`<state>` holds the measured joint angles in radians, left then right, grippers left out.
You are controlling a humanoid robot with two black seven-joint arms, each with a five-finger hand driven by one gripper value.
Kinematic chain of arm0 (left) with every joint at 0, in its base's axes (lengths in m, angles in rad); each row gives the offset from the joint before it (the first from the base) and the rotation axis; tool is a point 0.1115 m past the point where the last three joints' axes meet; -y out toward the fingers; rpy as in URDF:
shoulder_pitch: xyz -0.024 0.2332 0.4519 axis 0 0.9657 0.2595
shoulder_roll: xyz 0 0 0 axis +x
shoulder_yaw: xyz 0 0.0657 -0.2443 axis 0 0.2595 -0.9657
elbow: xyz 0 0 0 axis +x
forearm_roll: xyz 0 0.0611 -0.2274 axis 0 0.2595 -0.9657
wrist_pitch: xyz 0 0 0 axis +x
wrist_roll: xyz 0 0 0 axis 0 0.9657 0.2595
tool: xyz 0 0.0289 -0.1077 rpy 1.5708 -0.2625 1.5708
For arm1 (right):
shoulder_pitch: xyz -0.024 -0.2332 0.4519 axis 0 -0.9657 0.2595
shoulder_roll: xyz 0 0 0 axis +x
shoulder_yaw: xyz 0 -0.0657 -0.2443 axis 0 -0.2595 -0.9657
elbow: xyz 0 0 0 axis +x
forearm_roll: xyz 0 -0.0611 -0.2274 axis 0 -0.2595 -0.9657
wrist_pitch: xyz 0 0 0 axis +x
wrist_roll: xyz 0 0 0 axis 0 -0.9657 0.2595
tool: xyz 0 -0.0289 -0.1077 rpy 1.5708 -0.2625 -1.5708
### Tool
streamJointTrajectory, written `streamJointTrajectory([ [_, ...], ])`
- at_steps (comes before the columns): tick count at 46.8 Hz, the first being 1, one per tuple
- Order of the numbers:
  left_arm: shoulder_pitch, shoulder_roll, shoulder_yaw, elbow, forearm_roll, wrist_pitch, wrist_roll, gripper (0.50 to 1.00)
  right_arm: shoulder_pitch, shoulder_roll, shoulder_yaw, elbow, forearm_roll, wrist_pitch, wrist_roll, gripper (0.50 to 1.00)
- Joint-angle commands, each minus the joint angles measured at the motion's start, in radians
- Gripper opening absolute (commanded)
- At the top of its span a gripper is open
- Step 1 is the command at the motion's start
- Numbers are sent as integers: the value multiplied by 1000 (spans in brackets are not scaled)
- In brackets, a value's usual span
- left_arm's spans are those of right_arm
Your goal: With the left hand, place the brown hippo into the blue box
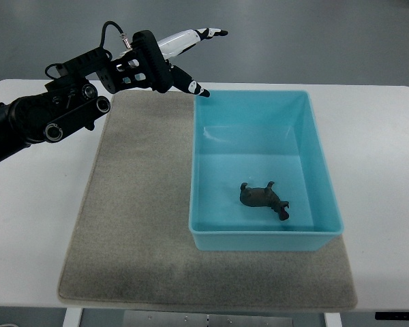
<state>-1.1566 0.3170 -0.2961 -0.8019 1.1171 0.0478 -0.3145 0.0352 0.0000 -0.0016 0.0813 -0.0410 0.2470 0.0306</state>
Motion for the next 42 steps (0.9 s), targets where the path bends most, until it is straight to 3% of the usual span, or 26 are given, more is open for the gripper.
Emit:
streamJointTrajectory([
  [1, -2, -1, -2, 32, -92, 1, 0, 996, 0, 0, 0, 0, 1, 0, 0, 936],
  [24, -5, -6, 0, 187, -799, 3, 15, 996, 0, 0, 0, 0, 1, 0, 0, 936],
  [35, 2, -13, -2, 282, -1097, -3, 126, 996, 0, 0, 0, 0, 1, 0, 0, 936],
  [42, 6, -13, -3, 308, -1261, -5, 147, 996, 0, 0, 0, 0, 1, 0, 0, 936],
])
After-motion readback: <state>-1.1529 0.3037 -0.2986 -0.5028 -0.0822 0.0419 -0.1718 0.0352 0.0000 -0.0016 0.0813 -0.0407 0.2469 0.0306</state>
